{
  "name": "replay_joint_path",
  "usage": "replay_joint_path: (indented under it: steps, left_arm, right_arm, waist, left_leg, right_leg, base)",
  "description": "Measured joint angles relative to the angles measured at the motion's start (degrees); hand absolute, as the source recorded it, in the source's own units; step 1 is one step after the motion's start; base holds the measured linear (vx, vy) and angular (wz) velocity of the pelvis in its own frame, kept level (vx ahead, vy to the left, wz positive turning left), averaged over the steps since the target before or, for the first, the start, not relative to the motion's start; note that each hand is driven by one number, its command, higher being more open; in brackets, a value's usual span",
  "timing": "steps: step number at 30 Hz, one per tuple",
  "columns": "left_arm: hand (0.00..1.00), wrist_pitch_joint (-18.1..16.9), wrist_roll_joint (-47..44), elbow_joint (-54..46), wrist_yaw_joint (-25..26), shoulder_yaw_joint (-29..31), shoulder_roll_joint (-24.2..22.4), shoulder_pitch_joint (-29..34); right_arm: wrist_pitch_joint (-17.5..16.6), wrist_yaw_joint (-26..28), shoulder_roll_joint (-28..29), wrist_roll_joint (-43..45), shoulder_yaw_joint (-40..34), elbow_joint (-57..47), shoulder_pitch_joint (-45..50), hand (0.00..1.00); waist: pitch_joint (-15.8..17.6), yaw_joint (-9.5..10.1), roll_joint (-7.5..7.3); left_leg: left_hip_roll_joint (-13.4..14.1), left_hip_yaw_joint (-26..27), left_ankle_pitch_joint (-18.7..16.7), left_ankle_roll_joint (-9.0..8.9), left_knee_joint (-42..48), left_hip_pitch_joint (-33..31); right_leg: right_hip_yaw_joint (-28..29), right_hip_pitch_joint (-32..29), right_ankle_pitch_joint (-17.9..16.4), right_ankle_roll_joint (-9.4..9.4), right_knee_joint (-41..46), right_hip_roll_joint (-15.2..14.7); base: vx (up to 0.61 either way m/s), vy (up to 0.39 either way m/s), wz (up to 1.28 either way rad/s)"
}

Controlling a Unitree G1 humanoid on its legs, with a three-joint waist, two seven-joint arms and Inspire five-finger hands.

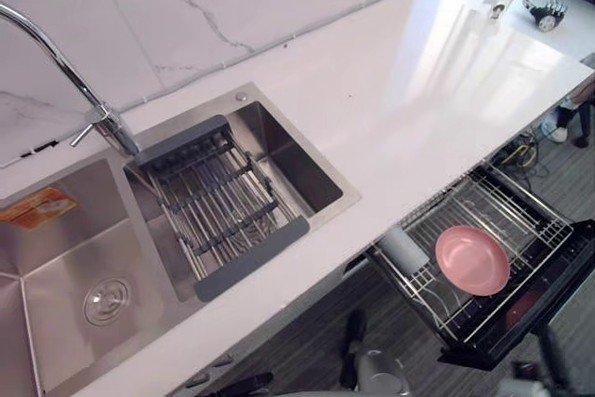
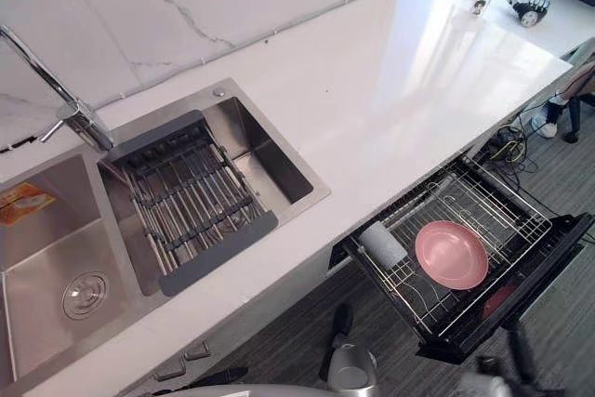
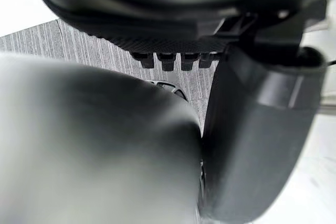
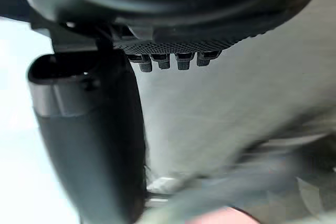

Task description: Walk over to the sink, pick up the cup, carry it to the dishwasher, place the cup inside the dishwasher, then close the dishwasher door

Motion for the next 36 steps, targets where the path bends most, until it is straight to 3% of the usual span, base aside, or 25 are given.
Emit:
replay_joint_path:
  steps: [5, 7, 15, 19, 23, 25, 33, 36]
  left_arm:
    - [1.0, -1.08, -0.79, 0.11, 0.05, 0.04, 0.04, -0.01]
    - [1.0, -2.03, -0.89, 0.27, 0.12, 0.06, 0.02, 0.01]
    - [1.0, -4.51, -1.49, 0.96, 0.12, 0.19, -0.08, 0.01]
    - [1.0, -5.84, -1.97, 0.72, 0.11, 1.62, -0.68, 0.01]
    - [1.0, -7.15, -1.27, 0.13, -1.27, 3.33, -1.97, 0.11]
    - [1.0, -7.61, -0.25, -0.07, -2.42, 4.0, -1.98, 0.57]
    - [1.0, -9.58, 0.87, 0.1, -5.12, 6.16, -2.17, 1.31]
    - [1.0, -10.93, -0.4, 1.24, -5.08, 6.16, -2.2, 1.33]
  right_arm:
    - [-2.01, 7.19, -1.03, 0.98, 5.73, -0.23, 2.44, 1.0]
    - [-2.18, 8.88, -1.28, 0.44, 6.4, 0.21, 2.6, 1.0]
    - [-3.51, 9.62, -1.03, 0.0, 13.44, 0.03, 2.14, 1.0]
    - [-0.5, 9.62, -2.27, -1.08, 14.77, -0.18, -3.71, 1.0]
    - [4.23, 11.38, -8.75, -3.27, 16.63, -0.25, -12.29, 1.0]
    - [5.33, 12.47, -10.23, -3.39, 16.81, -0.02, -14.13, 1.0]
    - [9.42, 17.68, -12.88, -9.27, 17.44, 0.46, -14.03, 1.0]
    - [11.01, 20.56, -14.43, -11.92, 22.22, 0.07, -12.35, 1.0]
  waist:
    - [-0.35, 1.54, 0.23]
    - [-0.46, 1.91, 0.41]
    - [-0.47, 3.71, 0.7]
    - [-0.22, 6.16, 1.55]
    - [0.83, 8.48, 4.49]
    - [1.23, 8.8, 5.5]
    - [2.18, 8.49, 6.62]
    - [2.24, 8.16, 6.78]
  left_leg:
    - [0.66, -0.34, 0.01, -0.68, 0.14, -0.14]
    - [1.32, -1.32, 0.41, -1.08, 0.13, -0.54]
    - [2.46, -5.86, 2.0, -1.7, 0.18, -1.61]
    - [2.7, -8.56, 2.52, -1.9, 0.06, -2.68]
    - [3.18, -11.05, 2.89, -2.37, 0.05, -3.71]
    - [3.46, -11.98, 3.28, -2.61, -0.08, -4.44]
    - [4.26, -11.97, 4.19, -3.25, -0.31, -4.7]
    - [4.74, -11.56, 4.16, -3.51, -0.26, -4.96]
  right_leg:
    - [-1.99, 0.58, 0.24, 0.07, -0.77, 0.33]
    - [-3.63, 0.63, 1.15, -1.03, -0.78, 0.54]
    - [-8.31, 2.48, 0.16, -1.7, -0.8, 0.46]
    - [-10.59, 2.92, -0.5, -2.16, -0.97, 0.17]
    - [-12.87, 3.29, -1.06, -2.63, -1.09, 0.14]
    - [-14.08, 3.28, -1.42, -2.86, -1.08, 0.18]
    - [-14.16, 3.0, -1.75, -3.32, -1.11, 1.06]
    - [-13.86, 2.51, -1.95, -3.59, -1.11, 1.6]
  base:
    - [-0.01, -0.038, 0.01]
    - [0.1, -0.062, 0.19]
    - [0.07, -0.022, 0.3]
    - [-0.02, -0.021, 0.31]
    - [-0.04, -0.031, 0.31]
    - [-0.03, -0.033, 0.28]
    - [-0.03, -0.003, 0.01]
    - [-0.04, 0.002, -0.06]
